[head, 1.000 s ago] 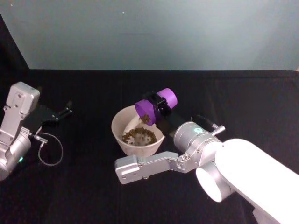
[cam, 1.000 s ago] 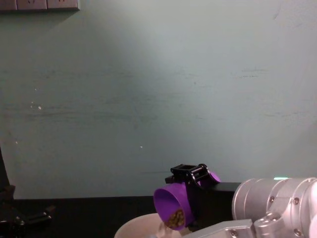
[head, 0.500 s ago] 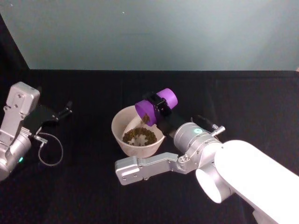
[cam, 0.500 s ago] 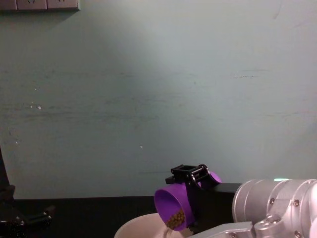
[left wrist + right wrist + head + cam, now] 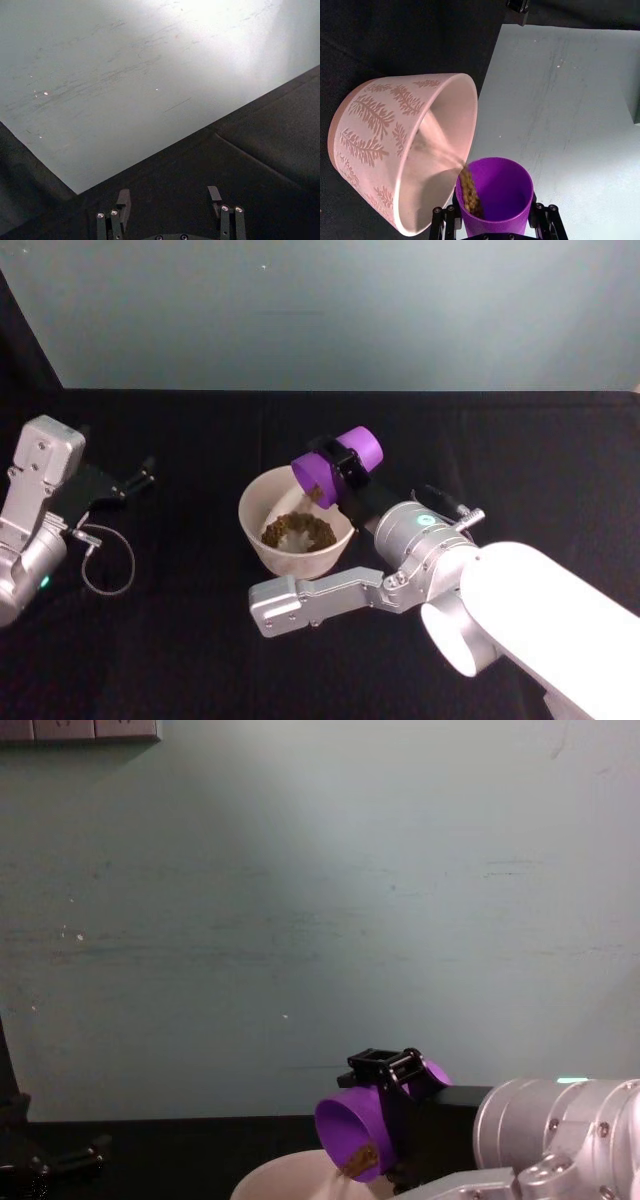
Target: Pick up the cup and pour the mung beans from the cup into the bowl.
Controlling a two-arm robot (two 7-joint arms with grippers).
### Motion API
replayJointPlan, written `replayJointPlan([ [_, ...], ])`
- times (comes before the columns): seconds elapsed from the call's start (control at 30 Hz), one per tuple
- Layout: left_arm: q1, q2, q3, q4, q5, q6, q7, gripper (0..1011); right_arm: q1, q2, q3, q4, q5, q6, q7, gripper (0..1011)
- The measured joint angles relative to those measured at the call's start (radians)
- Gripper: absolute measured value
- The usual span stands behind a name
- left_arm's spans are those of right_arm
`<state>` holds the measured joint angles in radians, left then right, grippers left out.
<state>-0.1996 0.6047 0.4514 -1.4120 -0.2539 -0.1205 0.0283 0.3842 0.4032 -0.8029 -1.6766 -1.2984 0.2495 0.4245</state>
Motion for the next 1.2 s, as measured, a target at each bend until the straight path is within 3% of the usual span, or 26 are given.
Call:
replayJointPlan([
  [1.2,0.0,0.0,0.0,0.0,0.0,0.0,0.0,1000,0.007,0.006,-0.029,-0.011,-0.082,0.013,0.011,723],
])
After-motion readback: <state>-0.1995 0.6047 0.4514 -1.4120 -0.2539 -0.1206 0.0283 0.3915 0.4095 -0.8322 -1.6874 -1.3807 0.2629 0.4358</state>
